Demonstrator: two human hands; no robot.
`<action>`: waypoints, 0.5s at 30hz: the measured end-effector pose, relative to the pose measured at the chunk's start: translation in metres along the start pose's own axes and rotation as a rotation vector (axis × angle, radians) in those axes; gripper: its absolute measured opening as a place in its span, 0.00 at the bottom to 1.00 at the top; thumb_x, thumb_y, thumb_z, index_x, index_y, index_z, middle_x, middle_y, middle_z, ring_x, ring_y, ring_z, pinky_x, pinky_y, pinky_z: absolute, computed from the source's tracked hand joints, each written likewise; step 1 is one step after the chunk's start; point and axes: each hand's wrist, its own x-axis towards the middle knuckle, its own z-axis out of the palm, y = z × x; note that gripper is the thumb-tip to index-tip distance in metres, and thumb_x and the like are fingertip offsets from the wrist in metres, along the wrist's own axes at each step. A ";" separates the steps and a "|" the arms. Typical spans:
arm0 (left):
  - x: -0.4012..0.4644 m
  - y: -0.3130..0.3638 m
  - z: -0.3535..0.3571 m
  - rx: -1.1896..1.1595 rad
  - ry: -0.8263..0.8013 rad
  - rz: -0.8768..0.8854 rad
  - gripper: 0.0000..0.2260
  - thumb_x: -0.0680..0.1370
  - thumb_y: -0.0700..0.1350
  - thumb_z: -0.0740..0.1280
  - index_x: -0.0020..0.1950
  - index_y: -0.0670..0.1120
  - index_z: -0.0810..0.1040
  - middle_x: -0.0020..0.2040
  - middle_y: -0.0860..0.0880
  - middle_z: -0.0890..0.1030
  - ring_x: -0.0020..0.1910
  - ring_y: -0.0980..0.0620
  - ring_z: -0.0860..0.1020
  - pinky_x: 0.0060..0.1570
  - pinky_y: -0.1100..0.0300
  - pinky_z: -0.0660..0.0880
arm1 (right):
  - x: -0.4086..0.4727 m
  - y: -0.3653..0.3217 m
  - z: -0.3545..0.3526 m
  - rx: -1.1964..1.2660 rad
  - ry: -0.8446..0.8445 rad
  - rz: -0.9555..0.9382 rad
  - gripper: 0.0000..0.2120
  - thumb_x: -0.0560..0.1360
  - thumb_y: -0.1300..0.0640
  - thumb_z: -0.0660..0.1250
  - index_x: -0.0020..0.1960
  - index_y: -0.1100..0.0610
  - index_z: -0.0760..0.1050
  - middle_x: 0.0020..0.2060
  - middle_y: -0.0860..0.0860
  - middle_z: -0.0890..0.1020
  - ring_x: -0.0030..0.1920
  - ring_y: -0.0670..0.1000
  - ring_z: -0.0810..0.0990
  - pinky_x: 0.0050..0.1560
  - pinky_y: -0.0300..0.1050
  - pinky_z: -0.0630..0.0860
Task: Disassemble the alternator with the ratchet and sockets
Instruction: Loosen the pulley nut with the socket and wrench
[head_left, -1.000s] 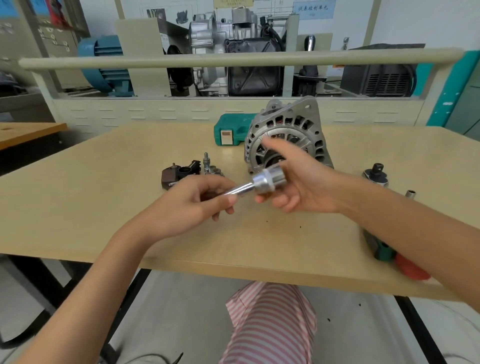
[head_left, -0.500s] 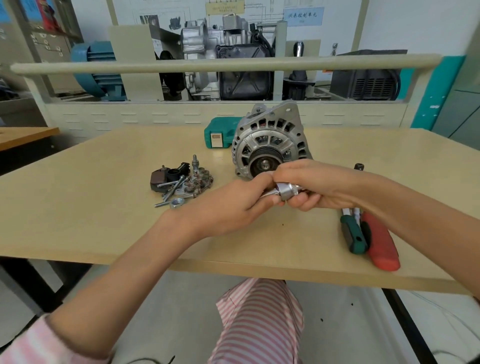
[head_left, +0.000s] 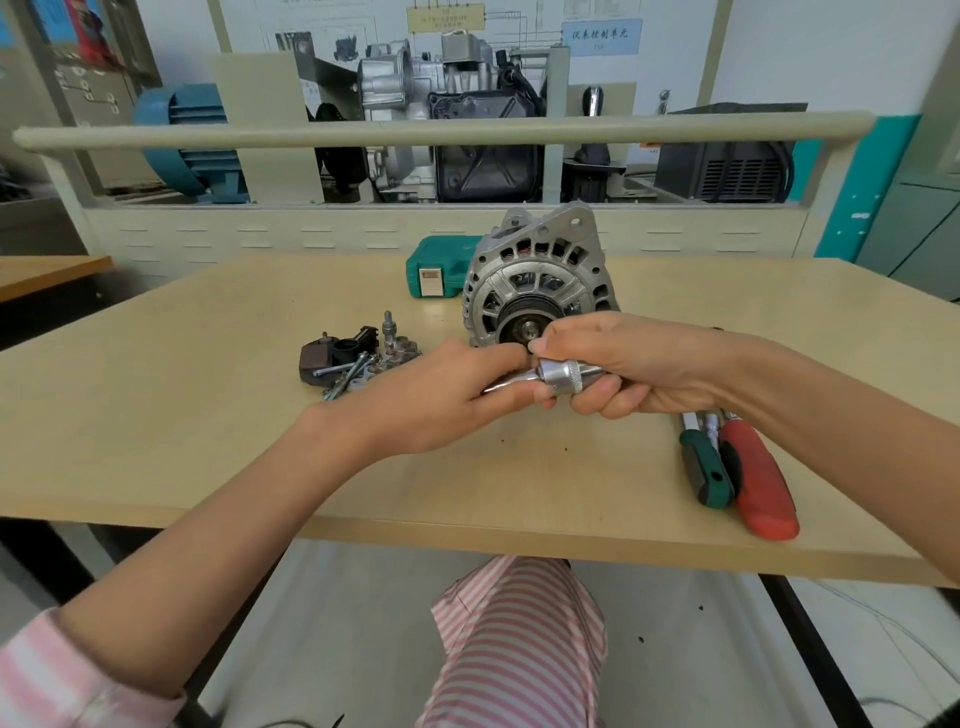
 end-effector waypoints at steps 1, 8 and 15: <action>0.001 0.001 0.000 0.000 0.006 0.005 0.15 0.74 0.61 0.55 0.43 0.51 0.72 0.26 0.58 0.71 0.27 0.63 0.70 0.29 0.69 0.64 | 0.000 0.000 0.000 0.006 0.005 -0.002 0.09 0.79 0.55 0.59 0.43 0.58 0.70 0.32 0.52 0.77 0.21 0.41 0.61 0.15 0.29 0.58; 0.005 0.004 -0.003 0.002 -0.003 0.002 0.20 0.72 0.63 0.54 0.41 0.48 0.75 0.25 0.55 0.65 0.26 0.60 0.68 0.28 0.67 0.63 | -0.007 -0.002 -0.002 -0.002 0.018 -0.015 0.11 0.79 0.54 0.58 0.43 0.60 0.72 0.31 0.51 0.78 0.20 0.40 0.60 0.15 0.29 0.58; 0.009 0.007 -0.004 0.115 -0.060 -0.031 0.17 0.71 0.65 0.52 0.35 0.55 0.69 0.26 0.54 0.67 0.27 0.59 0.68 0.29 0.65 0.63 | -0.010 0.004 -0.007 0.034 0.011 -0.020 0.11 0.80 0.54 0.57 0.47 0.61 0.74 0.33 0.52 0.77 0.21 0.41 0.61 0.15 0.29 0.58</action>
